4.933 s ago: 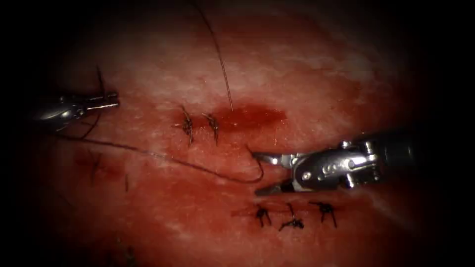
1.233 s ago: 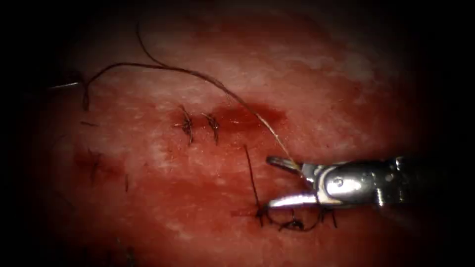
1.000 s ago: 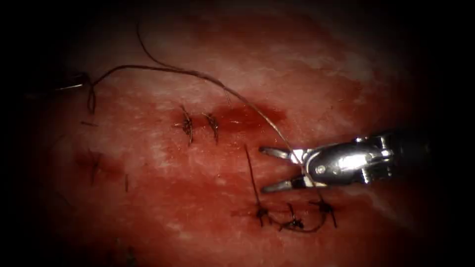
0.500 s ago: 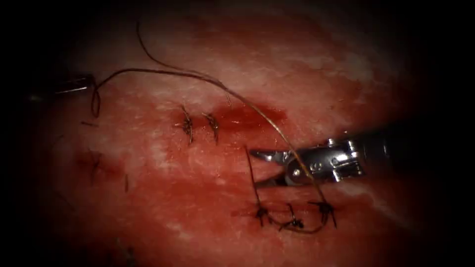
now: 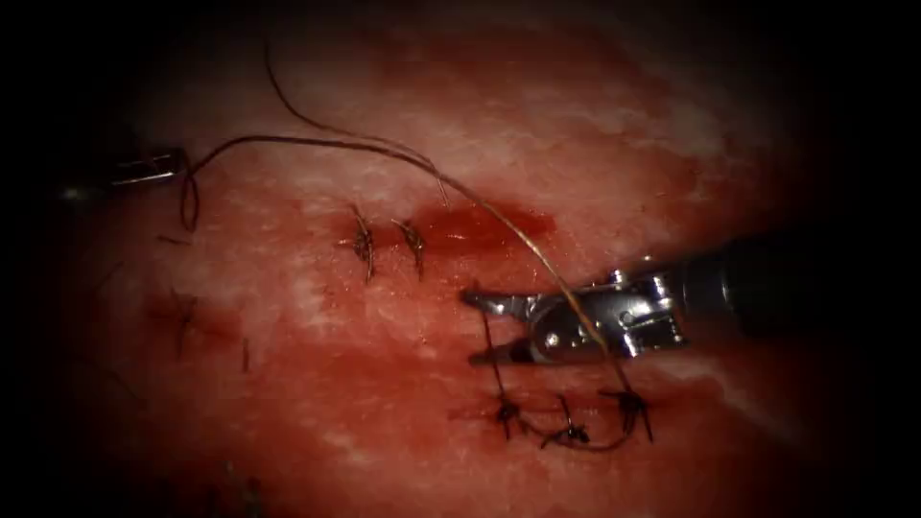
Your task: Wound Closure
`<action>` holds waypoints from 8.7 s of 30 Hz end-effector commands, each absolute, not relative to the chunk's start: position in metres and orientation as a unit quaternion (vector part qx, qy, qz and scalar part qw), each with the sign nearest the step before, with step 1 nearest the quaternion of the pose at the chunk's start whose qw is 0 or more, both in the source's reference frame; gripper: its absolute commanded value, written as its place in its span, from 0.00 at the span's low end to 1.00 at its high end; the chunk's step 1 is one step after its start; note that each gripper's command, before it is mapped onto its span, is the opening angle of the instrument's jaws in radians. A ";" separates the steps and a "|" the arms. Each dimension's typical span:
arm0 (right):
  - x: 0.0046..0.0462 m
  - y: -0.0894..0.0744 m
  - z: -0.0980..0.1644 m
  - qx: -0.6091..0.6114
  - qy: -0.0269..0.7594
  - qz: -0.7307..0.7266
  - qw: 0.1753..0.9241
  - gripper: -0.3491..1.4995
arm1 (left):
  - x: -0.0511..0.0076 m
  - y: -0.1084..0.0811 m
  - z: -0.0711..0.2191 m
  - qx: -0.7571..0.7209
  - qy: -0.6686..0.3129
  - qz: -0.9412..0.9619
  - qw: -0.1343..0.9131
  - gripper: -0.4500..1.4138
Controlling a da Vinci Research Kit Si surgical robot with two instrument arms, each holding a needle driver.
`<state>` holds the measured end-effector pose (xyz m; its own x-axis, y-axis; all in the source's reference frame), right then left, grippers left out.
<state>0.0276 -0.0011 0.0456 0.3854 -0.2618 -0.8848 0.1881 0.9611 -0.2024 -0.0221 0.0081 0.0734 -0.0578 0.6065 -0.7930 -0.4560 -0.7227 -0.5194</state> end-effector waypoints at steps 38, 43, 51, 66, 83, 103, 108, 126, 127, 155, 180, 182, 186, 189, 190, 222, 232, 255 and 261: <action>0.0313 -0.007 0.033 0.090 0.545 -0.198 0.810 0.00 | -0.0228 0.007 0.074 -0.580 -0.063 0.726 0.364 0.00; 0.0316 -0.007 0.032 0.094 0.554 -0.193 0.804 0.00 | -0.0228 0.007 0.074 -0.581 -0.063 0.726 0.364 0.00; 0.0319 -0.007 0.032 0.120 0.561 -0.177 0.800 0.17 | -0.0228 0.007 0.074 -0.581 -0.063 0.726 0.363 0.00; 0.0227 0.002 0.037 0.069 0.472 0.073 0.876 0.88 | -0.0226 0.007 0.074 -0.581 -0.064 0.726 0.362 0.00; 0.0274 0.014 0.045 0.146 0.393 0.310 0.853 0.79 | -0.0239 0.007 0.075 -0.586 -0.067 0.725 0.356 0.00; 0.0392 0.014 0.056 0.178 0.371 0.333 0.848 0.72 | -0.0246 0.006 0.075 -0.586 -0.068 0.725 0.356 0.00; 0.0395 0.014 0.058 0.170 0.354 0.331 0.858 0.70 | -0.0247 0.006 0.075 -0.586 -0.070 0.726 0.354 0.00; 0.0380 0.015 0.050 0.169 0.440 0.278 0.837 0.00 | -0.0249 0.006 0.075 -0.588 -0.075 0.726 0.349 0.00; 0.0376 0.015 0.049 0.167 0.451 0.278 0.831 0.00 | -0.0249 0.006 0.075 -0.588 -0.075 0.726 0.349 0.00; 0.0313 0.014 0.043 0.074 0.536 0.324 0.776 0.94 | -0.0245 0.006 0.075 -0.589 -0.088 0.725 0.346 0.06; 0.0255 0.015 0.042 0.038 0.512 0.342 0.787 0.99 | -0.0279 0.007 0.067 -0.559 -0.146 0.681 0.449 0.79; 0.0256 0.015 0.042 0.038 0.512 0.342 0.787 0.99 | -0.0296 0.008 0.067 -0.563 -0.145 0.685 0.439 0.77; 0.0259 0.015 0.042 0.038 0.513 0.341 0.787 0.99 | -0.0334 0.010 0.065 -0.563 -0.140 0.686 0.440 0.75; 0.0264 0.014 0.043 0.040 0.516 0.338 0.786 0.99 | -0.0366 0.012 0.065 -0.553 -0.137 0.691 0.444 0.75; 0.0266 0.014 0.043 0.038 0.515 0.336 0.787 0.99 | -0.0378 0.013 0.065 -0.547 -0.137 0.696 0.445 0.75; 0.0293 0.013 0.043 0.043 0.517 0.318 0.794 0.99 | -0.0499 0.027 0.075 -0.385 -0.031 0.842 0.376 0.15; 0.0293 0.013 0.043 0.044 0.517 0.318 0.793 0.99 | -0.0467 0.026 0.073 -0.387 0.003 0.868 0.311 0.00; 0.0294 0.013 0.043 0.045 0.519 0.316 0.793 0.99 | -0.0472 0.026 0.073 -0.312 0.008 0.859 0.405 0.65; 0.0296 0.013 0.043 0.046 0.518 0.315 0.794 0.99 | -0.0480 0.027 0.076 -0.289 -0.001 0.869 0.401 0.57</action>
